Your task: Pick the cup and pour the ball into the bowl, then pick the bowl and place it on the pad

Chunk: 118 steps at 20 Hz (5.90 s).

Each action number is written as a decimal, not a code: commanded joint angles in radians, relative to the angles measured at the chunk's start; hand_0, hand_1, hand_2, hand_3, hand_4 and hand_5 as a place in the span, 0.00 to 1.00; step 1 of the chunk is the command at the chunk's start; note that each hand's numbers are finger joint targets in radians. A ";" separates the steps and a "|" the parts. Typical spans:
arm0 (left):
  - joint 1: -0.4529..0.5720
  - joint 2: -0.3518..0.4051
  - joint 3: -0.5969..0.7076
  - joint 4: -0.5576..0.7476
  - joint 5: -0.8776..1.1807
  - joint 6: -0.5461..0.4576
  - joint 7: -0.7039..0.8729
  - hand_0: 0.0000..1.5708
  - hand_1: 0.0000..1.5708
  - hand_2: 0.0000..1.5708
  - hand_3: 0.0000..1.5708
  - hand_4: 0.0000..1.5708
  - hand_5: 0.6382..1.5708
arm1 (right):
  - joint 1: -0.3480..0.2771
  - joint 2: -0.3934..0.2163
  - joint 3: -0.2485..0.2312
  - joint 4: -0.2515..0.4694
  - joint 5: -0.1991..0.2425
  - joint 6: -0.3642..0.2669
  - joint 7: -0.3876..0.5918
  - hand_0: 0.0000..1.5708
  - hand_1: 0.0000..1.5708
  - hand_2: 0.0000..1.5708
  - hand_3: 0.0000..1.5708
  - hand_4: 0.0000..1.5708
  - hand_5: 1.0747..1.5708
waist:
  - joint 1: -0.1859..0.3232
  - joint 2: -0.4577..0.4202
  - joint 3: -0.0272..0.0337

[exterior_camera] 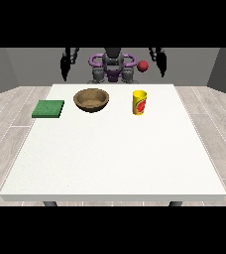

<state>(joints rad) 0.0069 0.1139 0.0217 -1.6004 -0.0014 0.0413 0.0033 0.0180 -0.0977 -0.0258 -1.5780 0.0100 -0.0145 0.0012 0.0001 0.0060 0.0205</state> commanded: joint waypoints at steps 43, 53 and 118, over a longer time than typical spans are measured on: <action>-0.378 0.000 0.161 0.488 0.048 -0.006 -0.411 0.00 0.00 0.00 0.00 0.01 0.86 | -0.147 -0.095 -0.204 -0.126 -0.283 0.195 -0.019 0.00 0.00 0.00 0.00 0.42 0.98 | -0.147 0.245 -0.0208; -0.472 0.020 0.194 0.795 0.045 -0.033 -0.594 0.00 0.00 0.00 0.00 0.16 0.86 | -0.186 -0.094 -0.222 -0.040 -0.256 0.168 -0.056 0.00 0.00 0.00 0.00 0.43 0.98 | -0.125 0.233 -0.0209; -0.903 0.009 -0.517 0.763 -1.022 0.221 0.501 0.66 0.66 1.00 0.92 0.81 1.00 | -0.237 -0.236 -0.322 0.467 -0.329 0.307 -0.024 0.00 0.00 0.00 0.07 0.47 0.96 | -0.082 -0.155 -0.0261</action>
<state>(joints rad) -0.9531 0.0636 -0.6432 -0.7621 -1.1704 0.1562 0.5820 -0.2628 -0.3542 -0.3541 -1.0875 -0.3347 0.3187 -0.0154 -0.1016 -0.1174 -0.0019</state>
